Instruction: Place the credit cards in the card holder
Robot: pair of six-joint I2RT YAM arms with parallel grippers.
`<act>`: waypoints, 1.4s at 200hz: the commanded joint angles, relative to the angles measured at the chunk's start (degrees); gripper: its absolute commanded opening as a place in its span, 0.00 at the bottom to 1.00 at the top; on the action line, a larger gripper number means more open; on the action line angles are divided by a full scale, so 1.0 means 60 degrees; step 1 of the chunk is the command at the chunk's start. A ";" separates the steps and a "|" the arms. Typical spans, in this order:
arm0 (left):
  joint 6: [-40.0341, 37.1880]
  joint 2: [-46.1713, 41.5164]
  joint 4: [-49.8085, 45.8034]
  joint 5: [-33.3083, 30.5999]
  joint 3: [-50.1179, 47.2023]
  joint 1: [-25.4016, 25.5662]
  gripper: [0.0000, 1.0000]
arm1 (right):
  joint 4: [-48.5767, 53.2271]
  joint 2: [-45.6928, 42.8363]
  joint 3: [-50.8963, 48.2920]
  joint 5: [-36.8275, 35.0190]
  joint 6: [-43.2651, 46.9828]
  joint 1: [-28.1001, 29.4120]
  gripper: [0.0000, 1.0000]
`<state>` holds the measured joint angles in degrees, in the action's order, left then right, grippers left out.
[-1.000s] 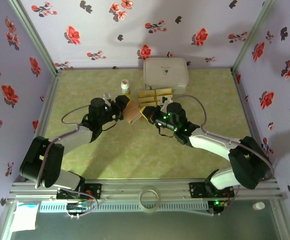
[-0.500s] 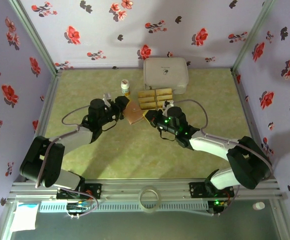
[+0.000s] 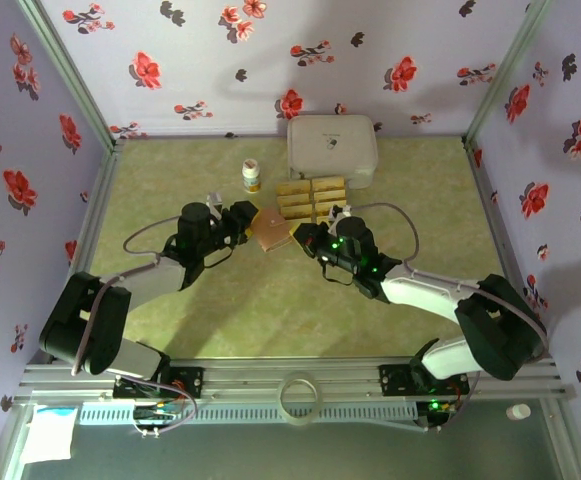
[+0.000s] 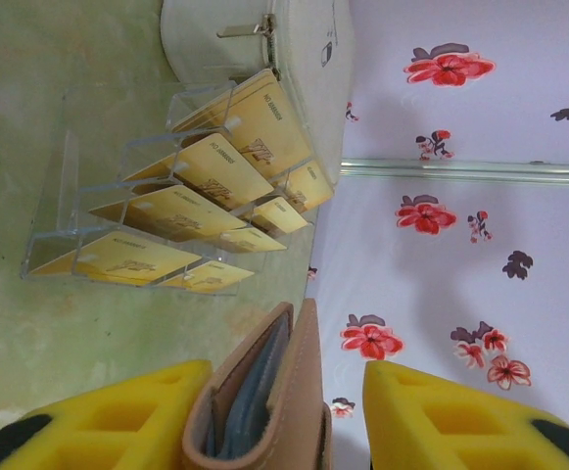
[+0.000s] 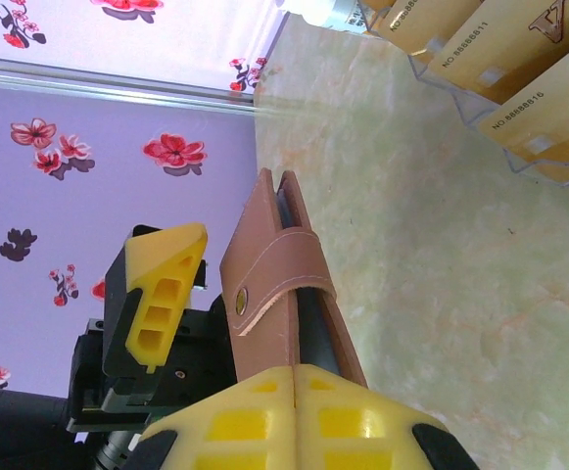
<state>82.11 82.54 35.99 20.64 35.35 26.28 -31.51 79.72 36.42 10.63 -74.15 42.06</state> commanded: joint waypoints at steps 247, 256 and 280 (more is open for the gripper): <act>-0.3826 0.0568 -0.1662 0.1461 0.1190 0.0497 0.14 | 0.8331 -0.0673 0.3062 -0.1714 0.6551 0.0063 0.75; -0.3802 0.0568 -0.1677 0.1446 0.1199 0.0512 0.14 | 0.8260 -0.0489 0.3180 -0.1766 0.6556 0.0189 0.75; -0.3840 0.0534 -0.1770 0.1448 0.1220 0.0570 0.14 | 0.8099 0.0009 0.3501 -0.1816 0.6550 0.0448 0.75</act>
<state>60.86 85.54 26.22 28.18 40.88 29.06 16.60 77.65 54.22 1.85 -36.77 43.40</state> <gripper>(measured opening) 0.143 0.754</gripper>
